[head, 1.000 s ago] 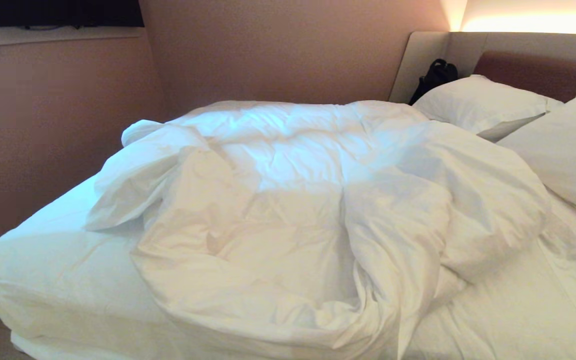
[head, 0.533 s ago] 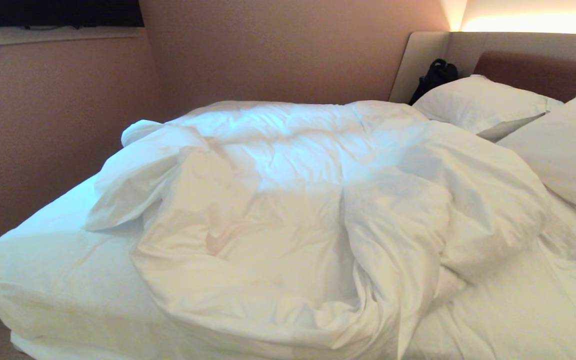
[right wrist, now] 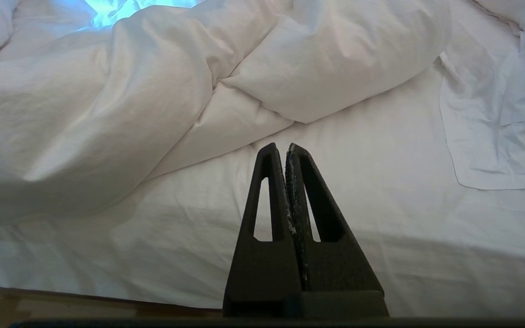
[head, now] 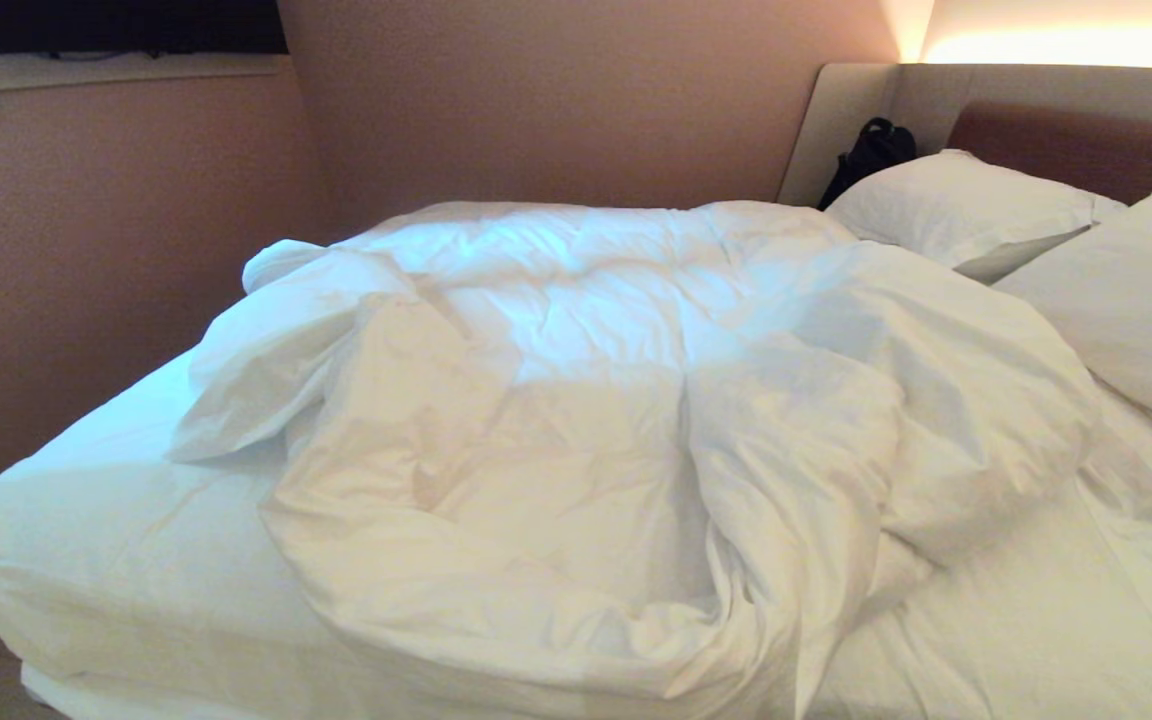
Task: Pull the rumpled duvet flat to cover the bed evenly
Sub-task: Hold the folded corner of the quilt
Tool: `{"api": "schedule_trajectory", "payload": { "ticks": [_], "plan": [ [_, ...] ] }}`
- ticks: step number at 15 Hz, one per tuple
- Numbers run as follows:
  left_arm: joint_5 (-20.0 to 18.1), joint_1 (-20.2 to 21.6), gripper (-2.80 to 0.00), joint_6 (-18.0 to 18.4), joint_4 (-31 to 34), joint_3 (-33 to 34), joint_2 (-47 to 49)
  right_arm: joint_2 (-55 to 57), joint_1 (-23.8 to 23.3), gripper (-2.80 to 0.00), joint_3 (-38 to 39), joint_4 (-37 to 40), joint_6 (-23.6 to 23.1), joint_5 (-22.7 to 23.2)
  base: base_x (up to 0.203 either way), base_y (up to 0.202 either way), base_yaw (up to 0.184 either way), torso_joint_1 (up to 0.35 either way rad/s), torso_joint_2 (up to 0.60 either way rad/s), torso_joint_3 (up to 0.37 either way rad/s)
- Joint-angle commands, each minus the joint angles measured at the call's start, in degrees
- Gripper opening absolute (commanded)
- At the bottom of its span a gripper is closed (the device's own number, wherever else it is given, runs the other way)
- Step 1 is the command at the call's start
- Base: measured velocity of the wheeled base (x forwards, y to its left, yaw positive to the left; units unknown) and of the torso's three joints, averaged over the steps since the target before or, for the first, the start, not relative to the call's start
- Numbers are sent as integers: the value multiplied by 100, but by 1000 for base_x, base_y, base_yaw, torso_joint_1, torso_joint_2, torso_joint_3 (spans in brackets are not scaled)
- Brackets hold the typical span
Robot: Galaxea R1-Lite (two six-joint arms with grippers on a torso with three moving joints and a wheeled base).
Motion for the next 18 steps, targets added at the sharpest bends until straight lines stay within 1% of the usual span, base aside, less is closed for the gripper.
{"api": "schedule_trajectory", "payload": {
  "ticks": [1, 3, 8, 18],
  "plan": [
    [0, 2, -280, -2, 3, 1, -2, -2, 9, -280, 1, -1, 2, -2, 0, 0, 0, 0, 0, 0],
    [0, 2, -280, -2, 3, 1, -2, -2, 1, -280, 1, -1, 2, -2, 0, 0, 0, 0, 0, 0],
    [0, 2, -280, -2, 3, 1, -2, -2, 1, -280, 1, -1, 2, -2, -158, 0, 0, 4, 2, 5],
    [-8, 2, -280, 16, 3, 1, -2, -2, 1, -280, 1, -1, 2, -2, 0, 0, 0, 0, 0, 0]
  ]
}}
